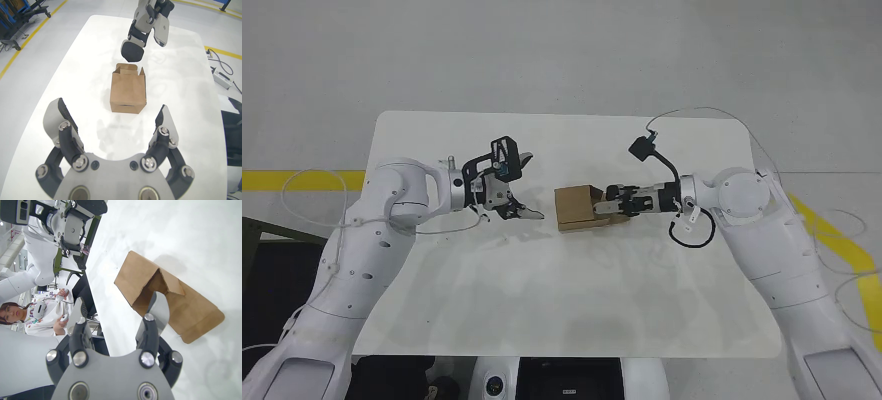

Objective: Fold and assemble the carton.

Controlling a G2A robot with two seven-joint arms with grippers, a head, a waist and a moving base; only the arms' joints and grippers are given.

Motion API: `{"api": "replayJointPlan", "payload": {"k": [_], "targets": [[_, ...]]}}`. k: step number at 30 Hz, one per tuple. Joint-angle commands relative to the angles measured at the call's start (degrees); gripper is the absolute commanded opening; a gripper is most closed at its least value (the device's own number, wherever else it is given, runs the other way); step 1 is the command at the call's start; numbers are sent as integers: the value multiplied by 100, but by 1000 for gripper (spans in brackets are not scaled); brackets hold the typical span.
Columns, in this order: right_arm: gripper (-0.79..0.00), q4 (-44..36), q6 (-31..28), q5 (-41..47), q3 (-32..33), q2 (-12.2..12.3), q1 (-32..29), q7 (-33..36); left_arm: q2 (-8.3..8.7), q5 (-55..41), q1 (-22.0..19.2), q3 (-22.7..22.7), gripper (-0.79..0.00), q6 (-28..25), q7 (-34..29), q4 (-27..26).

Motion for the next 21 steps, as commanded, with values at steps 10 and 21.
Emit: {"api": "replayJointPlan", "payload": {"k": [10,21], "targets": [[-785,-178,-135,-515,158,107,12,-119,0,-46,-2,0,0,0,-34,4],[-785,-178,-135,-515,158,107,12,-119,10,638,258,-137,0,523,704,-200]]}}
